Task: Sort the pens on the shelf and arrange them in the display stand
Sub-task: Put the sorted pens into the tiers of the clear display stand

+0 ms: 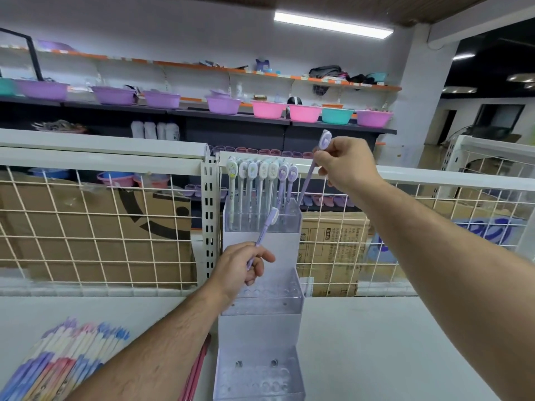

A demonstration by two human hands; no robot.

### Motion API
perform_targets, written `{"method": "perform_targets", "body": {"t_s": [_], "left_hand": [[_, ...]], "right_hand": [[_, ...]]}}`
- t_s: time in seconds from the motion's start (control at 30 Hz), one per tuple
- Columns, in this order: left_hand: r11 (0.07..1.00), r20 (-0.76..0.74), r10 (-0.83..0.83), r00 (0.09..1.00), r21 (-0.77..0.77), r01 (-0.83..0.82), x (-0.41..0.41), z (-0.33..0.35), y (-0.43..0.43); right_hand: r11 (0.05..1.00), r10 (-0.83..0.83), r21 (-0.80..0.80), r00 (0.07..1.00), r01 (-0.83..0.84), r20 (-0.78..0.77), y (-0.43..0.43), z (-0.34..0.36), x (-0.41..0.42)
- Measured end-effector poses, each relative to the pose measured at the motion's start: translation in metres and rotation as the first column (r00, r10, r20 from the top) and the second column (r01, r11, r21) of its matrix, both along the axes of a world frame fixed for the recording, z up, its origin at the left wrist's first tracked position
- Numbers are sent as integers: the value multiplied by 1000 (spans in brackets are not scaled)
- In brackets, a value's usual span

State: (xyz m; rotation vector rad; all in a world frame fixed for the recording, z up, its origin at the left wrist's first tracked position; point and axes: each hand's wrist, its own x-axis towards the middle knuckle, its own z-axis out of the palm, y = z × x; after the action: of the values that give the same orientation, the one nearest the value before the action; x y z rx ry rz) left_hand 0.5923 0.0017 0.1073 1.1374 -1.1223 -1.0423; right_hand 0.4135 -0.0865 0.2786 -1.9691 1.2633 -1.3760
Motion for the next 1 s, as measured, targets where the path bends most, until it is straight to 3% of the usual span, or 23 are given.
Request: {"method": "perform_targets", "body": {"t_s": [0.53,0.83,1.0], "left_hand": [[999,-59,37,998,-5,-38,2,-4,-4],[999,-29,39,999,-12,-39,2,-4,-2],[999,-13,28,1000,-18,-28,1,-2,-2]], "right_hand": [[1000,10,-16,991,-12,-133,-9,0,11],[999,42,21,934,-37,-355,-18,-26,22],[998,40,58,955,-24,-293,-20,-37,21]]}}
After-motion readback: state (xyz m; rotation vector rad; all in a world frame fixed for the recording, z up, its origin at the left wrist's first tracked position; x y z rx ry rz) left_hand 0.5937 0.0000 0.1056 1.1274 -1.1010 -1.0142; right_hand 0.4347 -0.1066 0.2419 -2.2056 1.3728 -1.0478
